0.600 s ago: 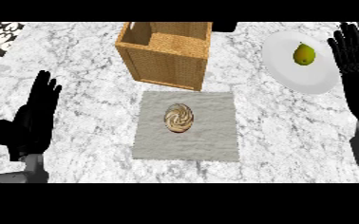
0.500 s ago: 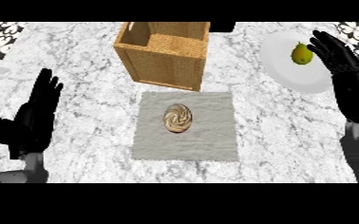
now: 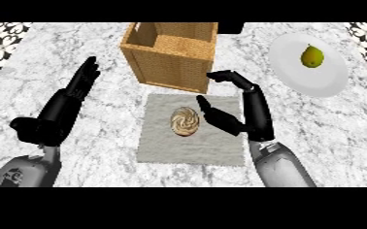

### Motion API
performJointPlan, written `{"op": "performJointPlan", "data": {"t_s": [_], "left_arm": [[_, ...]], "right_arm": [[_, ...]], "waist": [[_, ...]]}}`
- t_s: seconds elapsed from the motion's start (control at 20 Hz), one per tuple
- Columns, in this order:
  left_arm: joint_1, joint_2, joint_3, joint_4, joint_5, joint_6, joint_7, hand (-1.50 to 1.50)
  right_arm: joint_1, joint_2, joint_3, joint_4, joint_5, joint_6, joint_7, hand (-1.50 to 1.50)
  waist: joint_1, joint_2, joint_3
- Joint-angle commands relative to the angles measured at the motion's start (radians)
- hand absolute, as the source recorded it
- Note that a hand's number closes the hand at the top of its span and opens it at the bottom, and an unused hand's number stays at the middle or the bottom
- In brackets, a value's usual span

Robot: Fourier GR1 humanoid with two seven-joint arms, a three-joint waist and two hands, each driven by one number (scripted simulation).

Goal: Pick the cupcake from the placemat and place it in the basket

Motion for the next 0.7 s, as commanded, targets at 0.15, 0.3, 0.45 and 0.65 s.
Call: {"op": "performJointPlan", "data": {"t_s": [0.15, 0.3, 0.45, 0.65], "left_arm": [[-0.019, 0.003, -0.032, 0.021, -0.005, -0.054, -0.027, 0.0], [-0.002, 0.034, 0.007, 0.037, 0.001, -0.055, -0.031, 0.0], [0.007, 0.019, -0.004, 0.04, -0.011, -0.035, -0.015, 0.0], [0.021, 0.029, 0.016, 0.054, 0.001, -0.044, -0.026, 0.0]], "right_arm": [[-0.088, 0.104, 0.233, 0.204, 0.325, -0.406, 0.263, -1.5], [-0.142, 0.105, 0.184, 0.286, 0.508, -0.4, 0.446, -1.5], [-0.191, 0.09, 0.161, 0.325, 0.65, -0.344, 0.594, -1.5], [-0.265, 0.06, 0.161, 0.364, 0.749, -0.117, 0.805, -1.5]], "waist": [[0.005, -0.009, -0.003], [-0.03, -0.024, -0.009], [-0.068, -0.039, -0.011], [-0.081, -0.046, -0.014]]}}
